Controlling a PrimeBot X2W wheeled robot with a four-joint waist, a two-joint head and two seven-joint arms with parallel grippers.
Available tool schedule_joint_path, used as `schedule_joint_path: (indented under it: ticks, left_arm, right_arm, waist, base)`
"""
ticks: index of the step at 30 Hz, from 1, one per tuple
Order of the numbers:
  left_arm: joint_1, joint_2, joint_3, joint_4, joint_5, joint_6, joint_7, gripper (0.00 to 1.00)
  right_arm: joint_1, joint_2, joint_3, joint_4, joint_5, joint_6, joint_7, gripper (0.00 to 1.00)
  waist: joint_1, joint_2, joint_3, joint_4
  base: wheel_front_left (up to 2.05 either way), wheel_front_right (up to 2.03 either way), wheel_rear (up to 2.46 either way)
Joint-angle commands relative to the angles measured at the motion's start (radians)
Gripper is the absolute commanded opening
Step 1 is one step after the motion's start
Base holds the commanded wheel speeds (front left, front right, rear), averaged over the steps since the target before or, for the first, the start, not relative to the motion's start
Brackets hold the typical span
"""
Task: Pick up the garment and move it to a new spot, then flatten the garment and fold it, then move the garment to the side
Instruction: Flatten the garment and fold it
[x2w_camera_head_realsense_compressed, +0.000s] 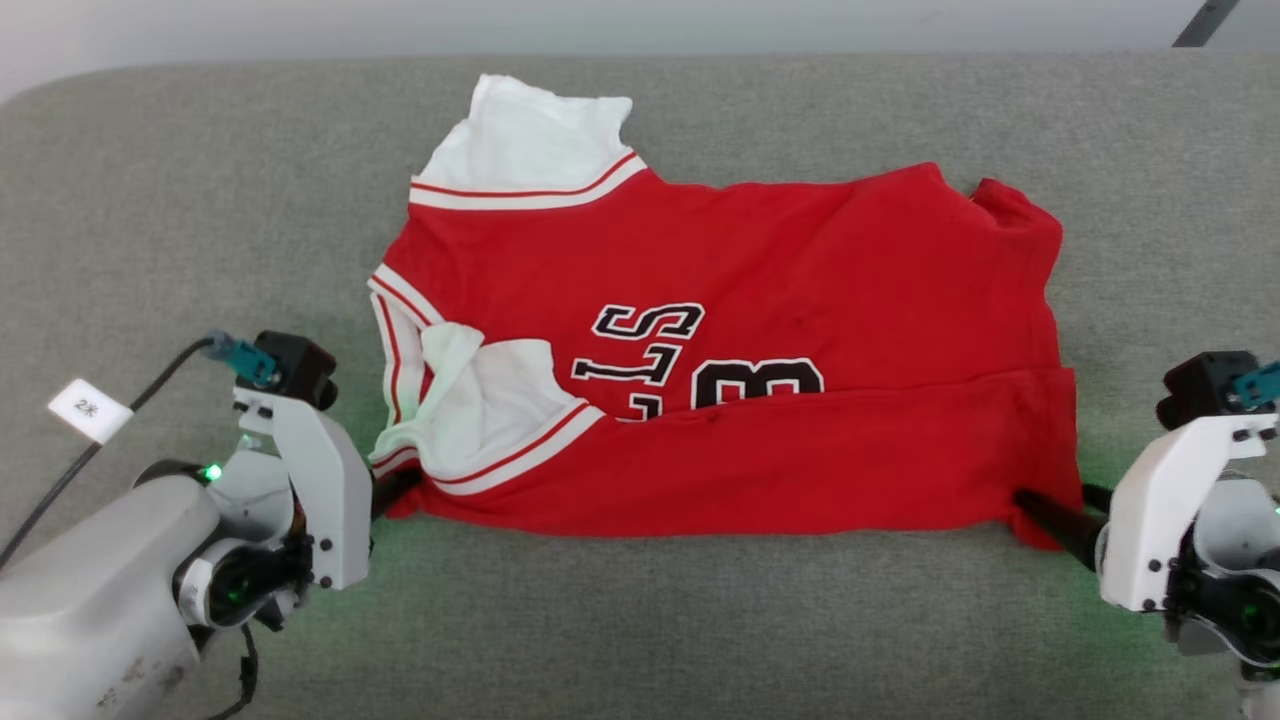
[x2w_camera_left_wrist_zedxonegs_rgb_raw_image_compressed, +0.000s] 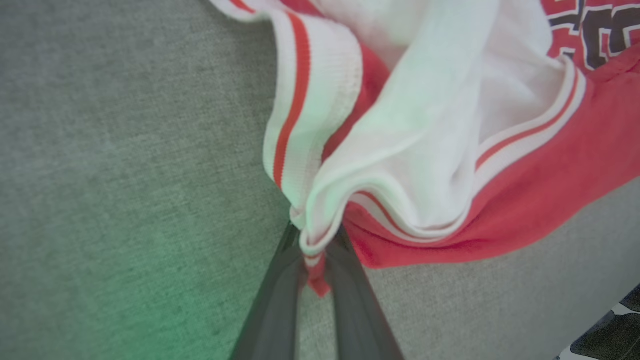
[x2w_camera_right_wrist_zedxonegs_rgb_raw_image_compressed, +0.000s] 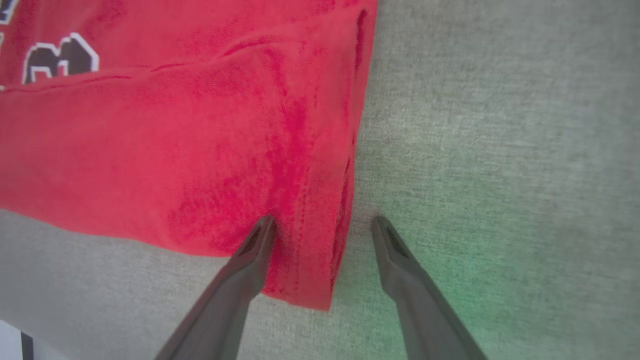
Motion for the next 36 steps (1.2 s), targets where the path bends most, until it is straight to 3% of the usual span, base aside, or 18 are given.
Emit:
schedule_joint_path:
  ticks: [1,4,6,11,20,36]
  left_arm:
    - [0.008,-0.011,-0.009,0.019,0.009,0.002,0.0,0.0]
    - [0.009,-0.018,-0.009,0.027,0.009,-0.003,-0.008,0.0]
    - [0.01,-0.023,-0.009,0.033,0.009,-0.008,-0.01,0.0]
    - [0.018,-0.025,-0.005,0.048,0.001,-0.016,-0.017,0.0]
    - [0.032,0.019,-0.003,0.012,-0.01,-0.001,-0.002,0.0]
    - [0.137,0.147,-0.048,-0.272,-0.045,0.161,0.093,0.0]
  right_arm:
    - [-0.012,0.019,0.011,0.036,0.005,-0.001,0.017,1.0]
    - [-0.025,0.02,0.041,0.109,-0.005,-0.001,0.041,1.0]
    - [-0.035,0.018,0.059,0.151,-0.007,-0.001,0.041,0.0]
    - [-0.051,0.001,0.07,0.22,0.017,-0.001,0.029,0.0]
    - [-0.053,-0.074,0.069,0.214,0.077,-0.001,0.013,0.0]
    - [0.094,-0.177,0.078,0.039,0.187,-0.001,0.135,0.0]
  waist:
    - [0.0,0.0,0.006,0.01]
    - [0.0,0.0,0.008,0.016]
    - [0.0,0.0,0.009,0.019]
    - [0.0,0.0,0.005,0.025]
    - [0.0,0.0,-0.039,0.033]
    - [0.0,0.0,-0.131,0.041]
  base:
    - [0.0,0.0,0.0]
    - [0.0,0.0,0.0]
    - [0.0,0.0,0.0]
    - [0.0,0.0,0.0]
    - [0.0,0.0,0.0]
    - [0.0,0.0,0.0]
